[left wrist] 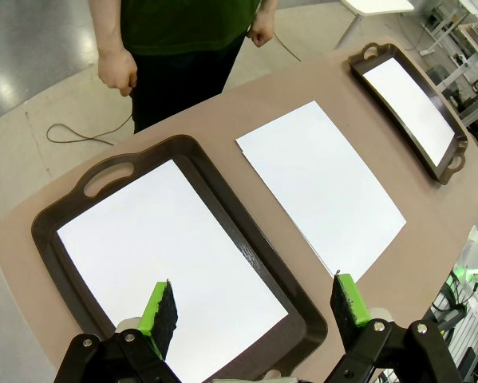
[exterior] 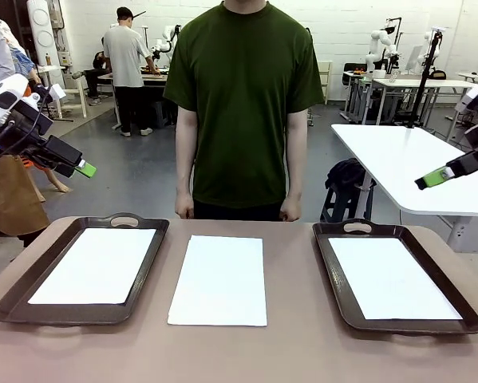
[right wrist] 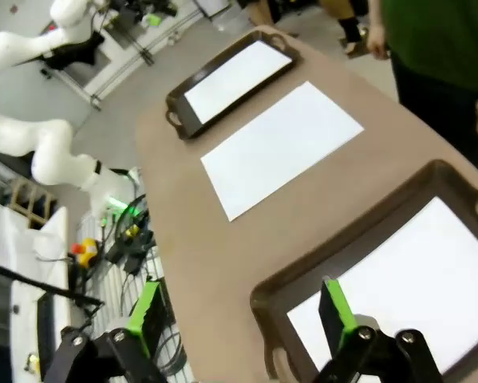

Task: Sort the A4 documents.
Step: Receive the A4 Paper.

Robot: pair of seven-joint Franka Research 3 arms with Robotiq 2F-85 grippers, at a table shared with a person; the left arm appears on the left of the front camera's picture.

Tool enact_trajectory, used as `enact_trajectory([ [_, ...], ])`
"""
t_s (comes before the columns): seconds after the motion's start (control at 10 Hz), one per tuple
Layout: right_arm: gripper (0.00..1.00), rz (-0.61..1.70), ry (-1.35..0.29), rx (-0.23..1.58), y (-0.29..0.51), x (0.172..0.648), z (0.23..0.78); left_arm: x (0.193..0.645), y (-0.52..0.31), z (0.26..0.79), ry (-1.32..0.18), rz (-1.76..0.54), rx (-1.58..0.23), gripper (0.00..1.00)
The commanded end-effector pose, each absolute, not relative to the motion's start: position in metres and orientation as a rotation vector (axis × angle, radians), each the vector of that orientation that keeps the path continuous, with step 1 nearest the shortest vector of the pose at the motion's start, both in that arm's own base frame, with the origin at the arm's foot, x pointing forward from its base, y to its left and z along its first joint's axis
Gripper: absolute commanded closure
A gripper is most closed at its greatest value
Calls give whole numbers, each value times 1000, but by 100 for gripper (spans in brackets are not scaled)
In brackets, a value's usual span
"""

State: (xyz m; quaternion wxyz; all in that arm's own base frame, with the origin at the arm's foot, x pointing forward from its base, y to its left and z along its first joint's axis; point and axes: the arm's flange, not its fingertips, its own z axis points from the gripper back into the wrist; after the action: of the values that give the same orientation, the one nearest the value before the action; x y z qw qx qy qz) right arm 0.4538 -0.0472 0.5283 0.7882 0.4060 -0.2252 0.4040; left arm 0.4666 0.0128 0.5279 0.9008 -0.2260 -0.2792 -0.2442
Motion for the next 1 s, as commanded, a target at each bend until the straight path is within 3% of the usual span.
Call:
enact_trajectory([
  [0.0,0,950,-479,843,-34,464,537,467,13,529,-585,-505,-456,0],
  [0.9,0,969,-458,824,-19,464,544,467,13,529,-585,-505,-456,0],
])
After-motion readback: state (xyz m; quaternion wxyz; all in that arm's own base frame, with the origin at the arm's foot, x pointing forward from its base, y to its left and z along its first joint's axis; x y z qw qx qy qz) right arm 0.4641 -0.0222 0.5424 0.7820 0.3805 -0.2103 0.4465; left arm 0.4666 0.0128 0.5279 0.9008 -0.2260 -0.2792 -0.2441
